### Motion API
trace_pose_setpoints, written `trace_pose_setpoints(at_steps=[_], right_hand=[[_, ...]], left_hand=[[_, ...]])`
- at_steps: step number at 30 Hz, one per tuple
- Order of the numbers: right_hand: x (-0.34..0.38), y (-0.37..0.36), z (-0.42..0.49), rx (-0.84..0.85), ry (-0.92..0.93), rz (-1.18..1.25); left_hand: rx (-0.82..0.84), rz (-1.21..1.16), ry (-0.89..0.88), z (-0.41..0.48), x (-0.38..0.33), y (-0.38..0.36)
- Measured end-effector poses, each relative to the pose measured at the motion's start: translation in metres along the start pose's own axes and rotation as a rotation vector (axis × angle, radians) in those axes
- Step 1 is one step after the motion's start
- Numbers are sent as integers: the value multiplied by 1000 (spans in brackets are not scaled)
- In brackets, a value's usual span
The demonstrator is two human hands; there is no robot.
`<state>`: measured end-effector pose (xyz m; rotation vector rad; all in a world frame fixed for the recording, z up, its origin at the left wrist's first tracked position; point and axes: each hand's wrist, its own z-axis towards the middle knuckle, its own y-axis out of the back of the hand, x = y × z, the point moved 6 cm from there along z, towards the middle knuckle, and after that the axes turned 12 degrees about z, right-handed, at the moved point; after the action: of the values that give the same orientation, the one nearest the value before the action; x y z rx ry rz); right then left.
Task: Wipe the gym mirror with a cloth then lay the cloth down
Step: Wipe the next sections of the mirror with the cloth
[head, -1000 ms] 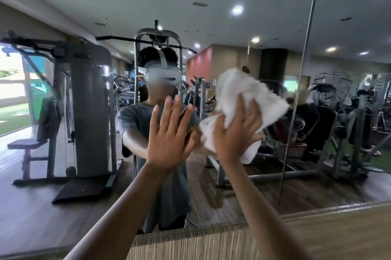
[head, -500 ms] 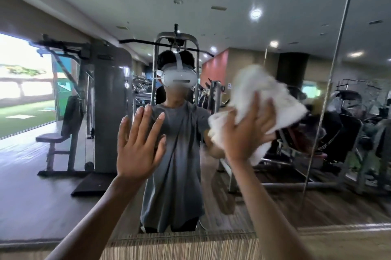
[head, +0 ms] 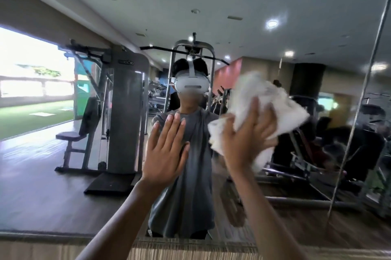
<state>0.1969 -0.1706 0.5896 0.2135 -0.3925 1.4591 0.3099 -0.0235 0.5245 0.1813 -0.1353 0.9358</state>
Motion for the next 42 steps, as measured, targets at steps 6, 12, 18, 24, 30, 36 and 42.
trace_pose_setpoints(at_steps=[6, 12, 18, 24, 30, 36, 42], right_hand=[[32, -24, -89, 344, 799, -168], [0, -6, -77, 487, 1020, -181], [117, -58, -42, 219, 395, -50], [188, -105, -146, 497, 1078, -100], [149, -73, -70, 235, 566, -95], [255, -133, -91, 213, 562, -154], [238, -123, -172, 443, 1048, -43]], left_hand=[[94, -19, 42, -33, 46, 4], [171, 113, 51, -58, 134, 23], [162, 85, 142, -57, 196, 32], [186, -13, 298, -69, 256, 32], [211, -87, 572, -113, 317, 31], [268, -100, 475, -123, 337, 28], [277, -180, 525, -130, 363, 32]])
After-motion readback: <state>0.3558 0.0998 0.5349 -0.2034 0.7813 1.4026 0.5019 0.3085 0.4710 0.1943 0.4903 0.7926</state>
